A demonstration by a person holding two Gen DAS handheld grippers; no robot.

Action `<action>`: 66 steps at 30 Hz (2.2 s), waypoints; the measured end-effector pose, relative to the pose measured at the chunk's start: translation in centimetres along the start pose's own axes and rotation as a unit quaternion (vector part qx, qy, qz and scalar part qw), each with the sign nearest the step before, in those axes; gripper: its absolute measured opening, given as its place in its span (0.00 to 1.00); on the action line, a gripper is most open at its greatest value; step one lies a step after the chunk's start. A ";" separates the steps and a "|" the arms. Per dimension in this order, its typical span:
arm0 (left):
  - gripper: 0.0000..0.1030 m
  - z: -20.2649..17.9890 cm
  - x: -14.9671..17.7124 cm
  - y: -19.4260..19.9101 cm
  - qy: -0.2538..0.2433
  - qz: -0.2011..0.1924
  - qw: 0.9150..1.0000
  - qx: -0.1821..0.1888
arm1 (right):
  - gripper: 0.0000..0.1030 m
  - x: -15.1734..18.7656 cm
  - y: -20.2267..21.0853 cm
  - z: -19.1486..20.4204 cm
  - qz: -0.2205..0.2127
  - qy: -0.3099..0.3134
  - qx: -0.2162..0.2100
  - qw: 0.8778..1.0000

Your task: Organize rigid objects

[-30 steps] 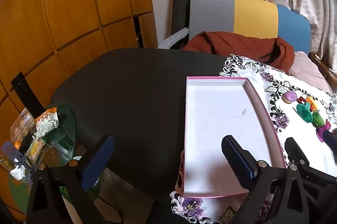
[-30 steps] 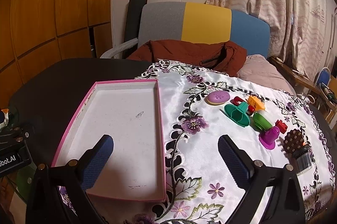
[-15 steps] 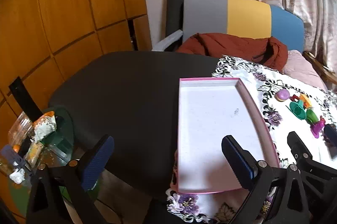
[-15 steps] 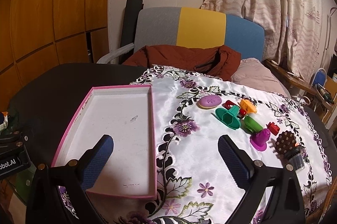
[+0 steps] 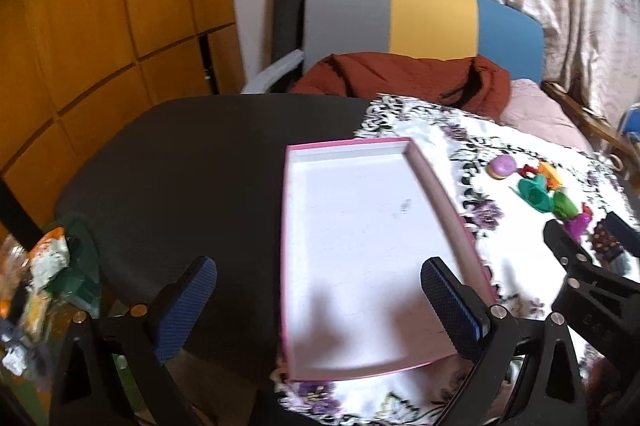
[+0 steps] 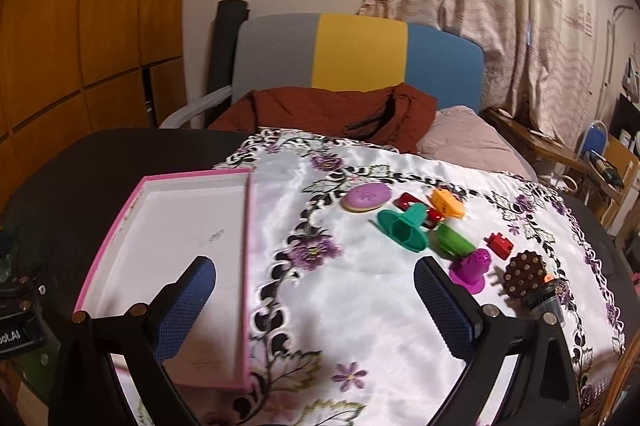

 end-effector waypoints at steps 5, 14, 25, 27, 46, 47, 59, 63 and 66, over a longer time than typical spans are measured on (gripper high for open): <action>1.00 -1.9 -0.5 -0.3 -0.011 0.023 0.996 0.081 | 0.98 -0.6 -0.7 -2.1 0.011 -0.018 -0.007 1.000; 1.00 -9.6 -3.5 -2.7 -0.089 0.091 0.975 0.185 | 0.99 -2.3 -2.3 -13.1 0.057 -0.112 0.003 0.992; 1.00 -21.8 -8.2 -7.6 -0.174 0.168 0.938 0.250 | 0.99 -0.5 -2.9 -28.6 0.063 -0.278 0.041 0.958; 1.00 -24.0 -8.8 -9.1 -0.192 0.181 0.934 0.243 | 0.99 0.2 -3.6 -29.6 0.065 -0.296 0.033 0.953; 0.88 -30.2 -15.7 -21.3 -0.290 0.243 0.914 0.148 | 0.99 1.1 -4.6 -30.8 0.052 -0.344 -0.038 0.937; 0.86 -30.4 -15.8 -21.6 -0.296 0.241 0.913 0.144 | 0.99 1.0 -4.7 -30.7 0.052 -0.344 -0.039 0.937; 0.43 -29.5 -14.4 -21.3 -0.278 0.212 0.923 0.161 | 0.98 1.3 -4.0 -31.7 0.032 -0.369 -0.036 0.928; 0.43 -27.3 -12.6 -19.6 -0.240 0.210 0.931 0.178 | 0.96 2.0 -4.1 -32.9 0.031 -0.406 -0.050 0.912; 0.43 -25.4 -11.3 -17.5 -0.226 0.197 0.935 0.190 | 0.93 2.2 -4.4 -32.9 0.040 -0.410 -0.054 0.910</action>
Point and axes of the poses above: each gripper's, at about its wrist camera, not at the fingertips, and y roughly against the way its jaws point, z to its left, x to its underside, the point moved 5 cm from there along -y, roughly the way its jaws point, and after that the axes turned 13 degrees about z, right-handed, at the moved point
